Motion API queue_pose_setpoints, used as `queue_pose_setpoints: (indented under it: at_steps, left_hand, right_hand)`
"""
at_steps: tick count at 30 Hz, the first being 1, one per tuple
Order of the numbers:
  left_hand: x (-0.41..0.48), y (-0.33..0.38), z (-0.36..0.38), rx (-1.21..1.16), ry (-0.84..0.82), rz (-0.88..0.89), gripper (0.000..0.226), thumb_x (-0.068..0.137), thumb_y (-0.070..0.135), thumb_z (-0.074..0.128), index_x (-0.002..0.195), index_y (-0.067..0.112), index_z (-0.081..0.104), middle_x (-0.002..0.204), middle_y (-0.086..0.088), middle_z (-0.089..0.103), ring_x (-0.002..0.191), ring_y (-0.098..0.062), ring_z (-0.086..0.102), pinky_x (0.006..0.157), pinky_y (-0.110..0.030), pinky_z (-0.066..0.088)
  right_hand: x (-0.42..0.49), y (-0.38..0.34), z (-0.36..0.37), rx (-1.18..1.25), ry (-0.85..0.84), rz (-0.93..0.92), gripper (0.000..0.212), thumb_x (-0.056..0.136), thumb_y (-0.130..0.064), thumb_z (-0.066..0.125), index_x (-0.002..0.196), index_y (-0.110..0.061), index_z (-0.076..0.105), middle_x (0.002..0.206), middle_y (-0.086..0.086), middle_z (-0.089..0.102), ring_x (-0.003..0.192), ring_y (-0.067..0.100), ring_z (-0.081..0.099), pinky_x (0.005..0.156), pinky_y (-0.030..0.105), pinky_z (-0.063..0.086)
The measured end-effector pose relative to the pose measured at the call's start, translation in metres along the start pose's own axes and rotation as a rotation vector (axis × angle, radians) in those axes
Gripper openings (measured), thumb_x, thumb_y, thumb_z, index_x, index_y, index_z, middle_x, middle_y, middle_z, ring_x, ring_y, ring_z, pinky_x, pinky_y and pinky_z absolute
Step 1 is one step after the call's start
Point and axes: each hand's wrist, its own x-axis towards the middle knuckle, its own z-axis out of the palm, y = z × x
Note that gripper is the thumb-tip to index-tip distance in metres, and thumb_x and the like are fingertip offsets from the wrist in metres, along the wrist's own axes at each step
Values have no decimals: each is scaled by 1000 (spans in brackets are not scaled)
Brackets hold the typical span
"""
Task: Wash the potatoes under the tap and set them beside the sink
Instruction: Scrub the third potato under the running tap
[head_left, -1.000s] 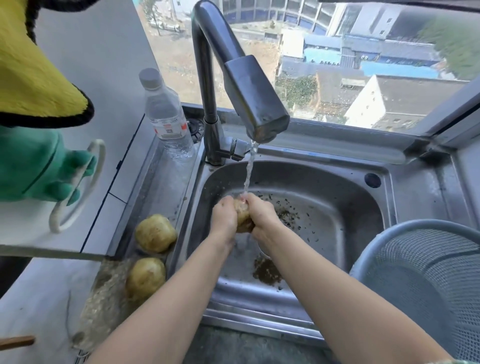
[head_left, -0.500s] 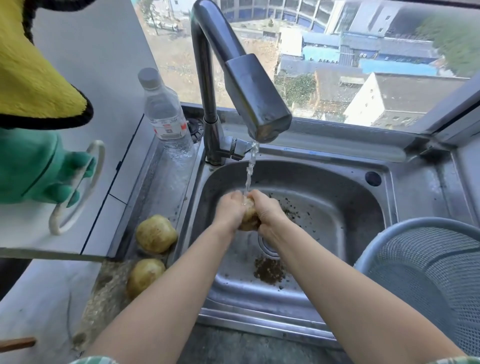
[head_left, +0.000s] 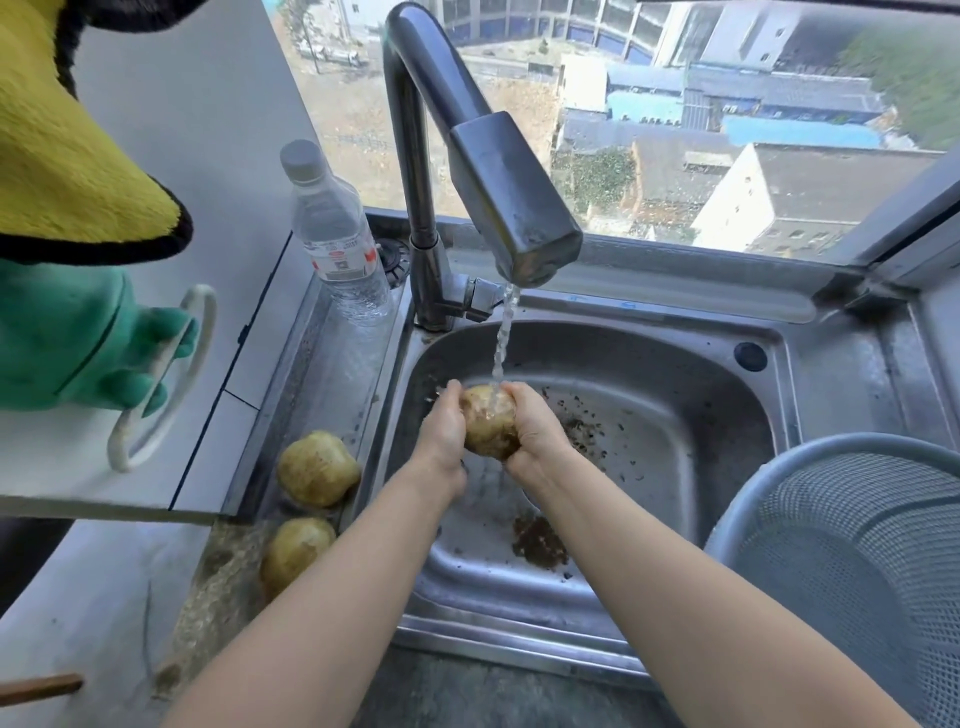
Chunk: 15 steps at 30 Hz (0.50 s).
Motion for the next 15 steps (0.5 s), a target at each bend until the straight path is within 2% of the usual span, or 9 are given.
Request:
queue_pose_setpoints:
  at_steps: [2, 4, 5, 7, 9, 11, 13, 14, 15]
  left_hand:
    - [-7, -10, 5, -79, -54, -40, 36, 98, 50, 45, 104, 21, 64, 91, -6, 70, 77, -20, 64, 71, -31, 50]
    - [-8, -10, 6, -120, -45, 18, 31, 99, 47, 47, 109, 22, 63, 98, -9, 69, 85, -25, 65, 81, -42, 53]
    - [-6, -8, 4, -109, -28, 53, 31, 100, 45, 48, 109, 19, 62, 98, -10, 69, 84, -26, 66, 76, -40, 56]
    - [1, -4, -1, -77, 8, 87, 34, 102, 42, 46, 99, 13, 65, 88, -11, 69, 76, -24, 67, 60, -32, 55]
    - [3, -3, -3, -71, 38, 89, 37, 103, 40, 44, 97, 13, 67, 88, -12, 70, 79, -26, 68, 61, -33, 55]
    - [2, -6, -1, -40, 65, 109, 36, 103, 40, 42, 97, 15, 68, 96, -15, 72, 87, -29, 70, 68, -40, 59]
    - [-1, -8, 2, -16, 98, 139, 35, 103, 40, 40, 91, 21, 68, 102, -16, 72, 95, -33, 70, 82, -52, 59]
    - [-2, -8, 2, -21, 104, 139, 36, 103, 40, 39, 91, 21, 67, 104, -17, 72, 97, -34, 70, 85, -54, 58]
    - [-4, -6, 2, -50, 108, 126, 37, 104, 40, 37, 92, 20, 66, 105, -17, 72, 96, -33, 69, 84, -53, 59]
  right_hand:
    - [-1, -1, 0, 4, 40, -68, 13, 89, -19, 57, 82, -15, 68, 88, 11, 68, 78, 28, 66, 61, 33, 56]
    - [0, 4, 0, -181, 59, -242, 25, 96, -17, 47, 82, -21, 67, 92, 6, 66, 89, 28, 64, 69, 36, 56]
    - [-1, 9, -1, -332, 47, -360, 28, 99, -18, 41, 89, -22, 67, 97, 6, 66, 97, 28, 63, 81, 41, 56]
    - [-10, 22, -1, -615, -11, -577, 32, 102, -20, 38, 119, -15, 65, 121, 8, 65, 117, 25, 58, 104, 42, 46]
    - [-13, 28, -3, -763, -22, -707, 38, 102, -22, 42, 134, -9, 57, 134, 8, 59, 126, 20, 52, 109, 37, 38]
    - [-5, 15, 0, -754, -1, -605, 34, 97, -26, 46, 120, -12, 67, 123, 8, 67, 116, 23, 59, 101, 40, 46]
    - [11, -1, 2, -848, 22, -451, 27, 95, -23, 48, 92, -10, 71, 104, 13, 71, 104, 31, 64, 90, 44, 51]
    - [7, -6, 5, -960, 9, -442, 26, 96, -20, 46, 87, -8, 67, 101, 15, 68, 103, 33, 63, 86, 45, 49]
    - [2, -7, 7, -1095, 0, -491, 25, 98, -18, 43, 91, -6, 63, 103, 16, 65, 106, 35, 61, 84, 43, 47]
